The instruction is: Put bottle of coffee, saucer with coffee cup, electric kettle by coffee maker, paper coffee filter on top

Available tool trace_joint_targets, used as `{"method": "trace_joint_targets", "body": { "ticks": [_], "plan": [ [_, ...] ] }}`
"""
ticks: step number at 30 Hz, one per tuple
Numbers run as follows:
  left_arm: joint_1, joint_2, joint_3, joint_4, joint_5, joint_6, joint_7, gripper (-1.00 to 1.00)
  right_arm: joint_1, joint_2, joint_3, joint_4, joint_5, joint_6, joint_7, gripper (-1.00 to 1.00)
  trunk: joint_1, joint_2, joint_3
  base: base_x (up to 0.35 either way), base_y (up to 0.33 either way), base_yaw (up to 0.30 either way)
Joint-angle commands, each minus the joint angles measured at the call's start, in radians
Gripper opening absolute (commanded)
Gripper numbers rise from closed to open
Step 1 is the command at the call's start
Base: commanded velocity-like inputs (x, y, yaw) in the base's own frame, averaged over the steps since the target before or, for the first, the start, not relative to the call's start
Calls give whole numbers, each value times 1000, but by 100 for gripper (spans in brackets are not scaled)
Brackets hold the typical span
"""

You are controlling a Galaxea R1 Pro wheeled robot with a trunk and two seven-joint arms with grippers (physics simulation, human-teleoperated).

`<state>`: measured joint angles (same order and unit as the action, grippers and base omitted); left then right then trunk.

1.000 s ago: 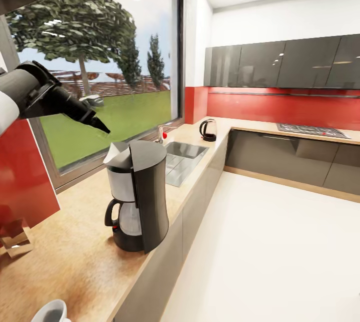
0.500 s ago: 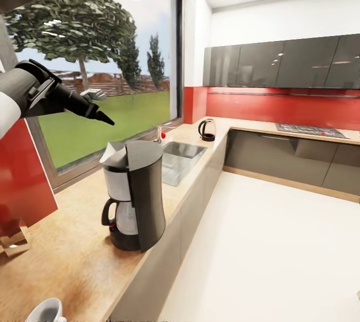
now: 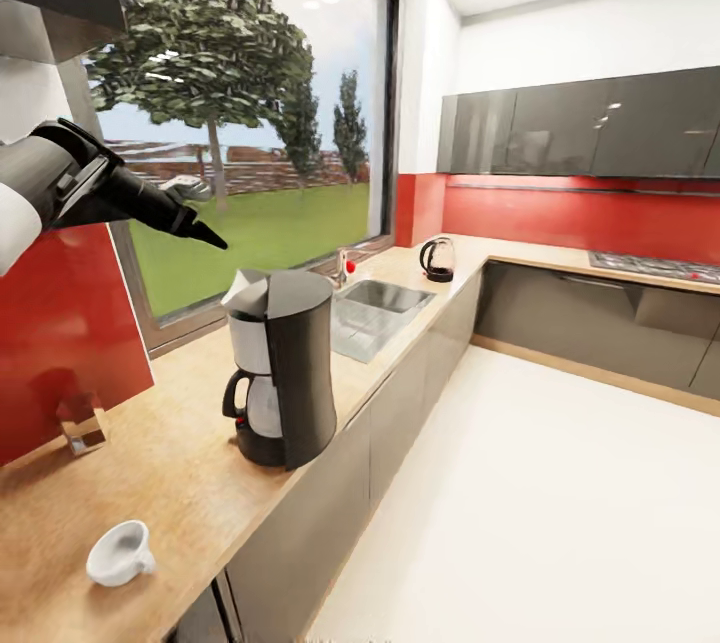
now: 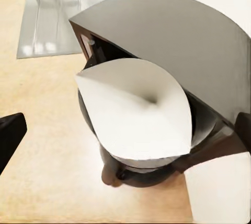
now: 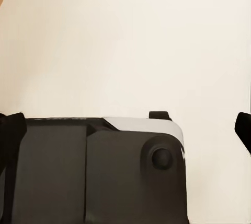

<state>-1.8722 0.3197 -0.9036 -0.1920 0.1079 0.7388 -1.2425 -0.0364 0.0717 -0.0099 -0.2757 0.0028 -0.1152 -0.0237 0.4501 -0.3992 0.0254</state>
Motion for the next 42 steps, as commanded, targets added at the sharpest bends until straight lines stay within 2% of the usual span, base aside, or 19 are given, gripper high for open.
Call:
{"method": "trace_joint_targets", "body": {
  "ticks": [1, 13, 18, 20, 25, 28, 31, 35, 38, 39, 42],
  "plan": [
    [-1, 1, -8, -1, 11, 10, 0, 100, 0, 0, 0, 1, 0, -3, -2, 100, 0, -1, 0, -251, -204, 276],
    [2, 3, -8, 0, 12, 10, 0, 100, 0, 0, 1, 3, 1, -3, -2, 100, 0, -1, 6, -264, -199, 276],
    [26, 9, -7, 6, 18, 7, 0, 100, 0, 0, 1, 3, 1, -3, -2, 100, 0, -1, 9, -268, -196, 276],
    [104, 9, -7, 3, 50, -25, 0, 100, 0, 0, 1, 3, 1, -3, -2, 100, 0, -1, 10, -269, -194, 276],
    [230, 7, -8, 2, 126, -118, 7, 100, 0, 0, 1, 3, 2, -3, -2, 100, 0, -1, 13, -269, -193, 263],
    [284, 2, -9, 0, 143, -128, 17, 100, 0, 0, 1, 3, 2, -3, -2, 100, 0, -1, 14, -269, -193, 126],
    [373, -21, -8, -17, 166, -161, 45, 100, 0, 0, 1, 3, 2, -3, -2, 100, 0, -1, 14, -259, -183, 32],
    [458, -44, -9, -49, 204, -212, 79, 100, 0, 0, 2, 3, 2, -3, -2, 100, 0, -1, 14, -101, -65, 6],
    [532, -66, -9, -65, 225, -229, 141, 100, 0, 0, 2, 3, 2, -3, -2, 100, 0, -1, 14, -25, -16, 2],
    [574, -73, -9, -78, 230, -241, 176, 100, 0, 0, 2, 3, 2, -3, -2, 100, 0, -1, 14, -8, -5, 0],
    [667, -78, -8, -112, 236, -322, 219, 100, 0, 0, 2, 4, 2, -3, -2, 100, 0, -1, 14, -3, -2, 0]
  ]
}}
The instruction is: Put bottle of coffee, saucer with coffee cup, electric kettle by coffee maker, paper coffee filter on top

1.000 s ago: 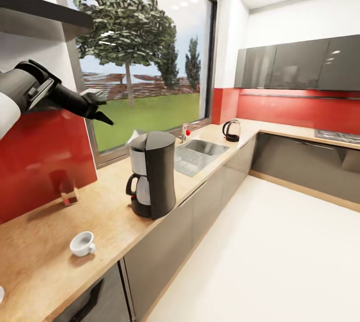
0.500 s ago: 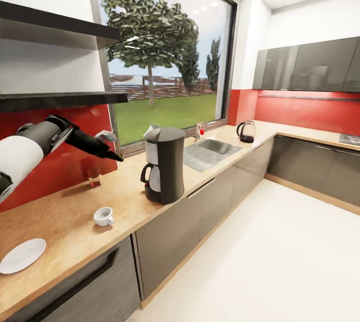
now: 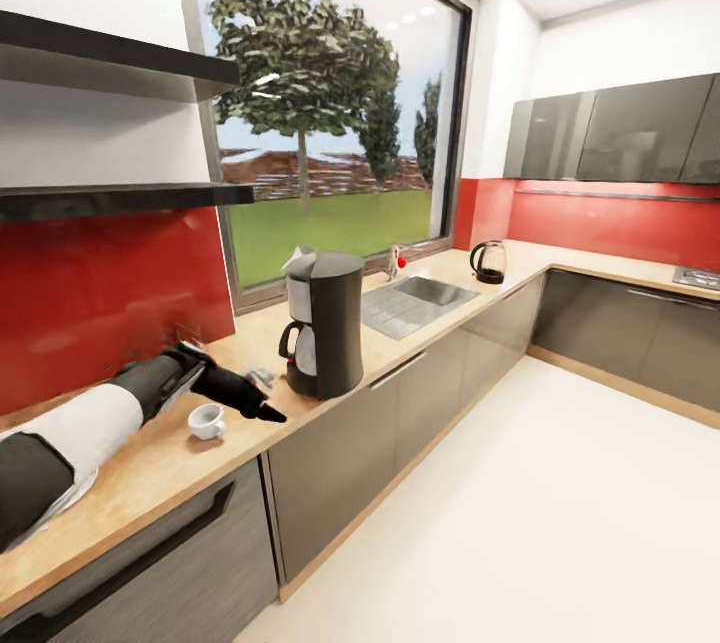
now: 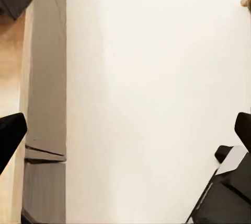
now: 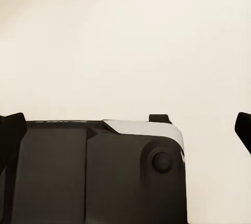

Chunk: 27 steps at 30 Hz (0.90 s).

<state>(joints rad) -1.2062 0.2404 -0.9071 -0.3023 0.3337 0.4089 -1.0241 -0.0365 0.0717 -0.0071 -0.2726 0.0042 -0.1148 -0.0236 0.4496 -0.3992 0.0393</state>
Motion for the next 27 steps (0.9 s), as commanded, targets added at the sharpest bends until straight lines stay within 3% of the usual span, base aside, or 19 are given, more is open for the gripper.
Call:
{"method": "trace_joint_targets", "body": {
  "ticks": [1, 4, 7, 9, 15, 21, 27],
  "plan": [
    [99, -2, -4, -22, 44, -102, 13, 100, 0, 0, -1, 2, 0, -3, -2, 100, 0, -1, 0, 0, 0, 0],
    [170, -3, -5, -27, 87, -160, 17, 100, 0, 0, -1, 2, 1, -3, -2, 100, 0, -1, 0, 0, 0, 0],
    [230, -3, -5, -26, 104, -216, 17, 100, 0, 0, -1, 3, 1, -3, -2, 100, 0, -1, 0, 0, 0, 0],
    [309, -3, -7, -26, 108, -294, 17, 100, 0, 0, -1, 3, 2, -3, -2, 100, 0, -1, 0, 0, 0, 0],
    [407, 2, -5, -15, 108, -340, 44, 100, 0, -2, -6, -1, -2, -3, -2, 100, 0, -1, 0, 0, 0, 0],
    [542, -3, -8, -15, 112, -416, 219, 100, 0, -3, -8, -2, -3, -3, -2, 100, 0, -1, 0, 0, 0, 68],
    [640, -4, -8, -14, 113, -451, 367, 100, 0, -3, -8, -3, -4, -3, -2, 100, 0, -1, 0, 0, 0, 235]
  ]
}}
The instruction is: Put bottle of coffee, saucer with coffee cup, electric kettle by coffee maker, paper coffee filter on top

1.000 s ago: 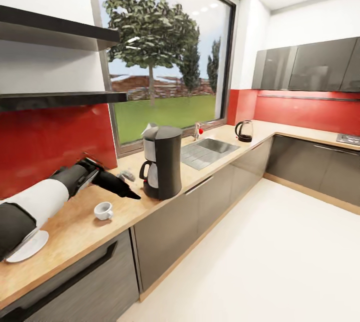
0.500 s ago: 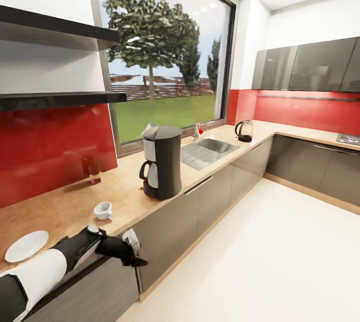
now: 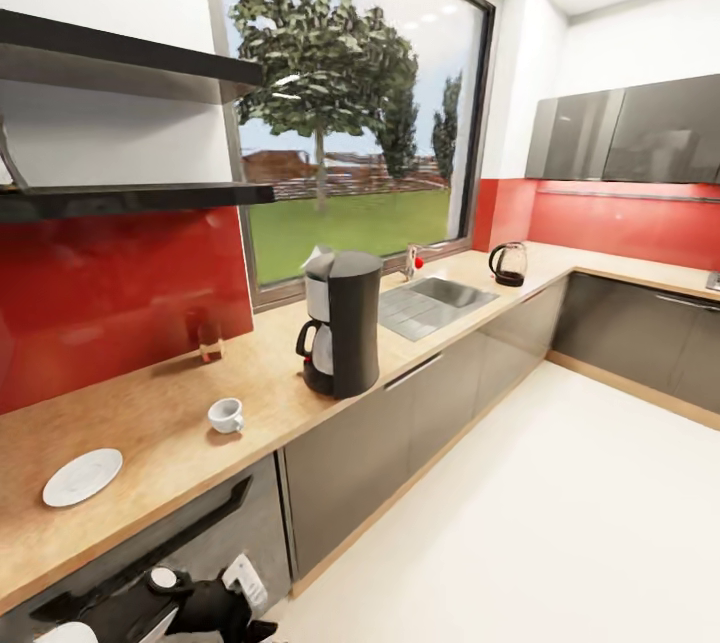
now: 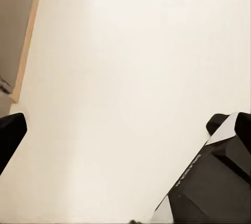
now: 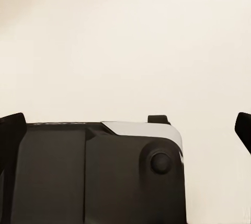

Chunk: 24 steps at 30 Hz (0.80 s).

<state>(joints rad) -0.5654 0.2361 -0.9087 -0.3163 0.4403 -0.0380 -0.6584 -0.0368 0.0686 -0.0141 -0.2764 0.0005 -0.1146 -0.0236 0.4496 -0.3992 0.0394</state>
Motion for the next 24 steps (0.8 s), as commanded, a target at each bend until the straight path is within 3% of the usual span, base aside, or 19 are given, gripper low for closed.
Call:
{"method": "trace_joint_targets", "body": {
  "ticks": [1, 9, 15, 16, 19, 20, 24],
  "plan": [
    [9, 0, -7, 0, 7, -5, 13, 100, 0, 0, -1, 0, -1, -3, -2, 100, 0, -1, 0, 0, 0, 268],
    [101, -1, -8, 1, 8, -4, 139, 100, 0, 1, -1, -28, -3, -2, -3, 100, 0, -1, 0, 0, 0, 275],
    [221, 1, -6, 15, 8, 1, 275, 100, 0, 1, -1, -39, -13, -2, -3, 100, 0, -1, -2, 0, 0, 278],
    [262, -5, -8, 67, 9, 1, 369, 100, 0, 1, -1, -38, -17, -2, -3, 100, 0, -1, -2, 0, 0, 278],
    [291, -40, -6, 138, 10, 0, 470, 100, 0, 0, -1, -38, -18, -3, -4, 100, 0, -1, -4, 0, 0, 278],
    [306, -70, -5, 182, 11, 1, 525, 100, 0, -1, 0, -37, -18, -2, -4, 100, 0, -1, -5, 0, 0, 277],
    [317, -106, -3, 222, 24, 2, 606, 100, 0, -4, 1, -37, -18, -3, -4, 100, 0, -1, -8, 0, 0, 276]
  ]
}}
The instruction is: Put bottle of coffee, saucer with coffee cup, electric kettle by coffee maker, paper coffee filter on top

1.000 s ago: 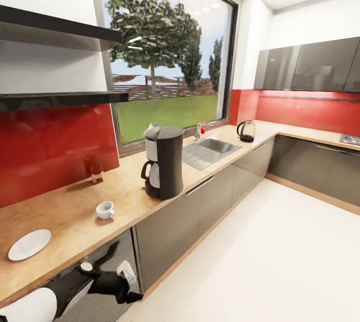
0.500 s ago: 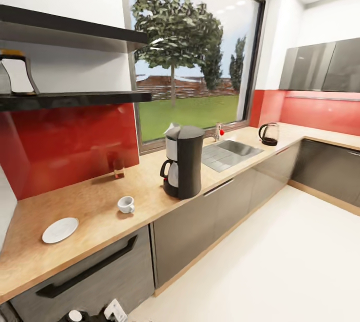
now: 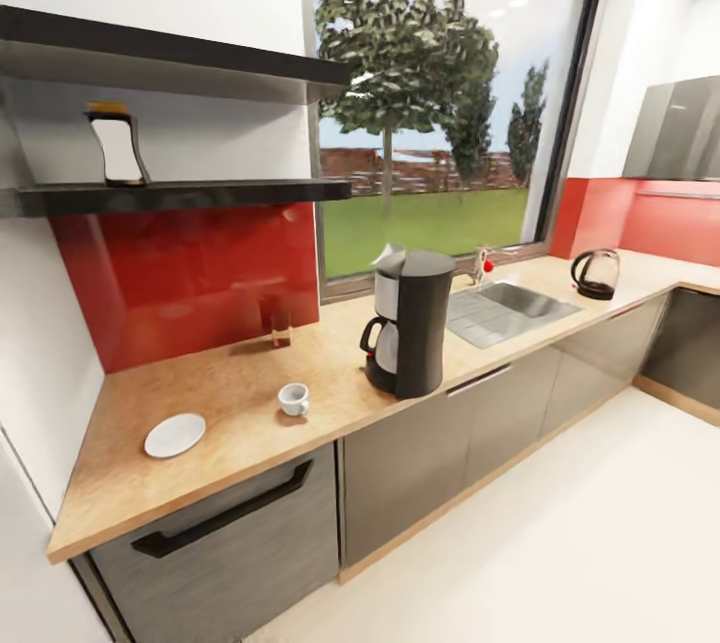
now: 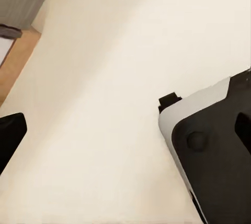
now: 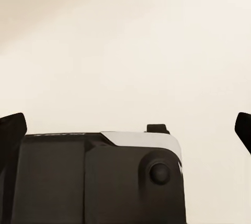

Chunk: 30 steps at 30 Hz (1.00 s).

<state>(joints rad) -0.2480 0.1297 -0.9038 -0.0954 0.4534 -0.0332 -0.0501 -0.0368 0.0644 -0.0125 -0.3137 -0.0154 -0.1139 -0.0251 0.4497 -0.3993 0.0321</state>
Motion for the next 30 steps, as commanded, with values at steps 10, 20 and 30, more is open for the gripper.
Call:
{"method": "trace_joint_targets", "body": {
  "ticks": [10, 20, 30],
  "plan": [
    [26, -42, -13, 21, 277, 122, 185, 100, 0, -24, 0, 14, -3, -1, -1, 100, 0, -1, -8, 0, 0, 271],
    [35, -42, -11, 17, 289, 132, 190, 100, 0, -25, 0, 15, -3, -1, -1, 100, 0, -1, -17, 0, 0, 265],
    [35, -39, -4, 20, 292, 123, 199, 100, 0, -26, -1, 13, -2, -1, -2, 100, 0, -1, -24, 52, -24, 265]
  ]
}}
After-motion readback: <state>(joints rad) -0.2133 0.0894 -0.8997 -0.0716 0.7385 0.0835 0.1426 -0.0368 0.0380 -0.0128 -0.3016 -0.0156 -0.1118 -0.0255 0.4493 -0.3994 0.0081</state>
